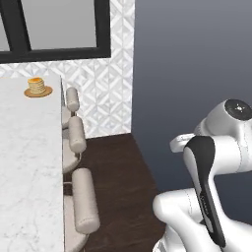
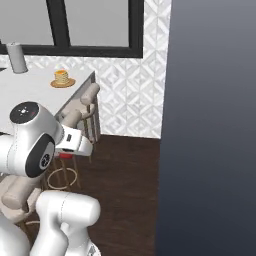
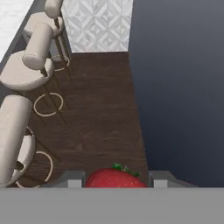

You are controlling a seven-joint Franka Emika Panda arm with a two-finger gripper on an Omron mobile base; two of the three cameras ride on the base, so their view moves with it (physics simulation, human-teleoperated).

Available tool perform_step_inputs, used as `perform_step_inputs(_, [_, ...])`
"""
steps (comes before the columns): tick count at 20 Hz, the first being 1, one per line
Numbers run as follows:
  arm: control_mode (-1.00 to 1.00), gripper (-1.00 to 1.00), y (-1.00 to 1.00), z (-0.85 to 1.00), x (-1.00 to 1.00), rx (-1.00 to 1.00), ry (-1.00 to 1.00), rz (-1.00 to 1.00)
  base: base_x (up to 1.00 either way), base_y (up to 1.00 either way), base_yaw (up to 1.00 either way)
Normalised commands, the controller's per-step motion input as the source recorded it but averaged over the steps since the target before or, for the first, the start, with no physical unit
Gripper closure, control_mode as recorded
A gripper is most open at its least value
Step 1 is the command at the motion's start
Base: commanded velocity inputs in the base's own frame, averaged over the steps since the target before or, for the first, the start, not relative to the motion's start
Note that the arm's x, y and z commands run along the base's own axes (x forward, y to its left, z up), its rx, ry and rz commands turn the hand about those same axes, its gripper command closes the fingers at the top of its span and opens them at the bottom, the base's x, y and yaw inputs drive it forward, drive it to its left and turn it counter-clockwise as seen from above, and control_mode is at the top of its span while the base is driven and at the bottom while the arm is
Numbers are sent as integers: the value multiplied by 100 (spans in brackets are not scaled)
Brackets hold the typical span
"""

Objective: Take the strawberry from the fridge and place it on top of the pancake, located on the dining counter.

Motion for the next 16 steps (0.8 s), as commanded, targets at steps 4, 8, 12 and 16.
perform_step_inputs(4, [100,100,0,0,0,0,0,0,100,-32,54])
perform_step_inputs(8, [100,100,0,0,0,0,0,0,100,-69,56])
perform_step_inputs(12, [100,100,0,0,0,0,0,0,100,-83,55])
perform_step_inputs(16, [100,100,0,0,0,0,0,0,100,-77,56])
